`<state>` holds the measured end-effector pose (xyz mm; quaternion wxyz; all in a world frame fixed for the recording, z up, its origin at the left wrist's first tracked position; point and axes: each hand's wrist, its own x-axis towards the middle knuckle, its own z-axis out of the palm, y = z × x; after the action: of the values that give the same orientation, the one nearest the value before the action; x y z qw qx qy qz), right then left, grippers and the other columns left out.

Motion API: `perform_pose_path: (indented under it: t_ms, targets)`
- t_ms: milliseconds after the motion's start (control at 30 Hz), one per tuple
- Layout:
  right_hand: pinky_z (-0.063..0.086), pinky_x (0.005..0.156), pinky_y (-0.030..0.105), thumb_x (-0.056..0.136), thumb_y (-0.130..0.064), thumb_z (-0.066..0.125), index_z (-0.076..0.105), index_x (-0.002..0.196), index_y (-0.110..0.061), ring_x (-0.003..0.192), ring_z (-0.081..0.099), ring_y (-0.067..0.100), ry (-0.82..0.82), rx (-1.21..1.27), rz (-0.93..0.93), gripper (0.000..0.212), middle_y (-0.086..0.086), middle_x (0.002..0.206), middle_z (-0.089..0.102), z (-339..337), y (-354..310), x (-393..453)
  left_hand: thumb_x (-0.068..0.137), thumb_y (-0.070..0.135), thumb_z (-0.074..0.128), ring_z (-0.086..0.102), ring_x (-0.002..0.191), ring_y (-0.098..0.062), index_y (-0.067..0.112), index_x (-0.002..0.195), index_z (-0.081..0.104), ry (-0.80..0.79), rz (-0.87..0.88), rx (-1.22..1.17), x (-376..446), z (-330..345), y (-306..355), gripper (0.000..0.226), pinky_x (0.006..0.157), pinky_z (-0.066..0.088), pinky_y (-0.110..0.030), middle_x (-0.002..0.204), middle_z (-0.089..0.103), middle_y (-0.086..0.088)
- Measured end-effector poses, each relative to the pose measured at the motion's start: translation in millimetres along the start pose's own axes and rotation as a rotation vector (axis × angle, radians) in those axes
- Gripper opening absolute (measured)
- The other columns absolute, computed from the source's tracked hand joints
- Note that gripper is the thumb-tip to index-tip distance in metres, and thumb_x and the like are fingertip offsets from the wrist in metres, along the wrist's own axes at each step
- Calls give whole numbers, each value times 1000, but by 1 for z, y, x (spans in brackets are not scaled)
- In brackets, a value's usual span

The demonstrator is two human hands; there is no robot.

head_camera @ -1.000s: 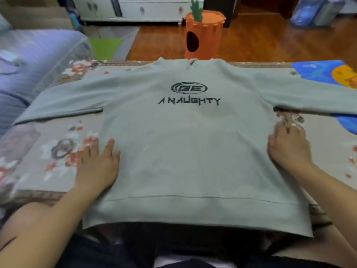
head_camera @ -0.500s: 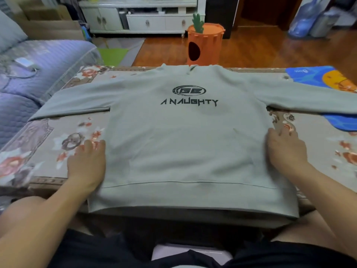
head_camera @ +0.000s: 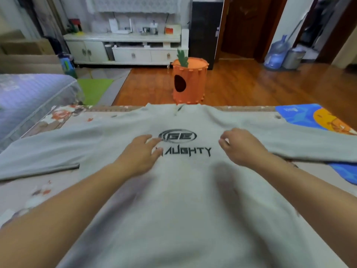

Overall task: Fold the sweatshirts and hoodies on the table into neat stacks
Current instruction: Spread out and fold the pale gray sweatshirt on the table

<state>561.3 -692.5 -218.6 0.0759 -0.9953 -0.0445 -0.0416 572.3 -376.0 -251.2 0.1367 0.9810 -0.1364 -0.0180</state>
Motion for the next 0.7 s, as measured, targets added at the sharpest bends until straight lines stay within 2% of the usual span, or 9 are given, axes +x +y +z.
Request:
perform_pose_path:
  t_ms: [100,200,300,433,500,567,700]
  targets:
    - [50,87,40,103,-34,40,62,122,-12,110,57,33,-83,-8,71,36,13,121,63,2,-9,84,108,49,30,16,155,-29,28,161,26,-2,-86,113,68,-3,-26,57,125,13,-41,167,22,-12]
    - [46,92,41,103,-35,39,56,130,-11,117,53,36,-86,-41,106,39,16,130,60,22,-14,161,108,50,23,13,155,-32,28,163,17,1,-151,241,124,0,-63,60,125,12,-43,169,16,-14]
    - [41,98,45,104,-39,36,51,136,-11,123,47,39,-35,-85,145,45,18,135,54,44,-24,224,106,51,20,15,155,-33,28,163,17,13,-175,236,158,18,-92,61,126,15,-46,168,19,-15]
    - [39,99,47,104,-44,32,53,133,-10,125,42,40,-26,-72,213,49,19,135,52,74,-25,291,104,56,17,14,156,-23,33,162,21,72,-203,161,164,52,-117,63,127,13,-43,170,19,-4]
    - [40,100,47,104,-46,29,55,132,-11,127,42,41,-89,-22,301,52,19,137,54,84,-19,322,100,59,12,13,156,-21,34,161,20,72,-204,162,167,56,-121,66,127,13,-43,170,18,-2]
    - [39,108,47,106,-50,25,51,140,-10,135,42,42,-157,37,372,60,19,146,50,91,-13,346,95,61,6,11,156,-21,36,162,16,74,-205,167,169,56,-120,71,127,12,-43,170,16,-1]
    - [23,120,44,109,-48,22,37,154,-6,150,27,34,-360,126,372,63,15,163,28,104,-8,375,92,62,2,4,157,-19,38,162,10,84,-211,158,167,58,-118,74,128,7,-42,171,10,2]
